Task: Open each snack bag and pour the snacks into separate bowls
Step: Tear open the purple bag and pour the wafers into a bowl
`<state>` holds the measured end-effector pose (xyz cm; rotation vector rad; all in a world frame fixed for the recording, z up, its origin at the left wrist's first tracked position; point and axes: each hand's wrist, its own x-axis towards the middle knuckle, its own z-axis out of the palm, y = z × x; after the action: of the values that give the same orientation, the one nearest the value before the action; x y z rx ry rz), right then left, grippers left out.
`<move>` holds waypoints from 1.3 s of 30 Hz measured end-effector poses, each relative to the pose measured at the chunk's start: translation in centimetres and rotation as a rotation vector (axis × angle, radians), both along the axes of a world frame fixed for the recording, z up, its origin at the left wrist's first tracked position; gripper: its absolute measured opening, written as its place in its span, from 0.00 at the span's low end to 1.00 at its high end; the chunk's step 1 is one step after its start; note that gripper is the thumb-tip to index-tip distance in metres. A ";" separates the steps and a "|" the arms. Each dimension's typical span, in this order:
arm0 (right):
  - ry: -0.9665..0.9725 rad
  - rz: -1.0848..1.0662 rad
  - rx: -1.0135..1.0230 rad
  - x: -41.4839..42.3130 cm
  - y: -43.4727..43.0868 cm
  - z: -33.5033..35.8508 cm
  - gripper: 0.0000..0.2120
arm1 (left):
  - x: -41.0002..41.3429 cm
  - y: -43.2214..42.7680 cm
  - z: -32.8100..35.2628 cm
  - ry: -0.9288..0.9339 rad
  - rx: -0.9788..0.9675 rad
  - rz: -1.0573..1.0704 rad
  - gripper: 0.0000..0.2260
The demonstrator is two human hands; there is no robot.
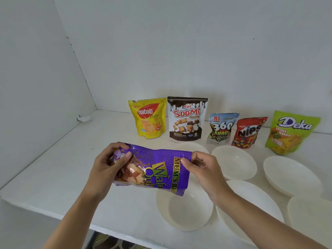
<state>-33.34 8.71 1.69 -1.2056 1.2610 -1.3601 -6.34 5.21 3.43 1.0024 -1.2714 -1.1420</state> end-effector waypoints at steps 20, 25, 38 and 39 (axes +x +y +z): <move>-0.064 -0.204 0.121 -0.4 1.9 -3.2 0.08 | -1.8 0.0 1.0 -0.132 -0.077 -0.087 0.07; -0.044 -0.208 0.115 -0.6 2.1 -3.1 0.12 | -1.8 -0.5 1.0 -0.162 -0.071 -0.108 0.06; -0.136 -0.299 0.074 -0.1 2.3 -2.5 0.11 | -2.4 -1.6 2.3 -0.214 -0.088 -0.144 0.07; -0.131 -0.305 0.062 0.0 2.3 -2.4 0.11 | -2.4 -1.6 2.3 -0.207 -0.093 -0.138 0.07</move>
<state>-33.37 10.98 -0.70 -0.8905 1.4223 -1.5788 -8.71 3.58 5.76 0.9946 -1.5655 -1.0934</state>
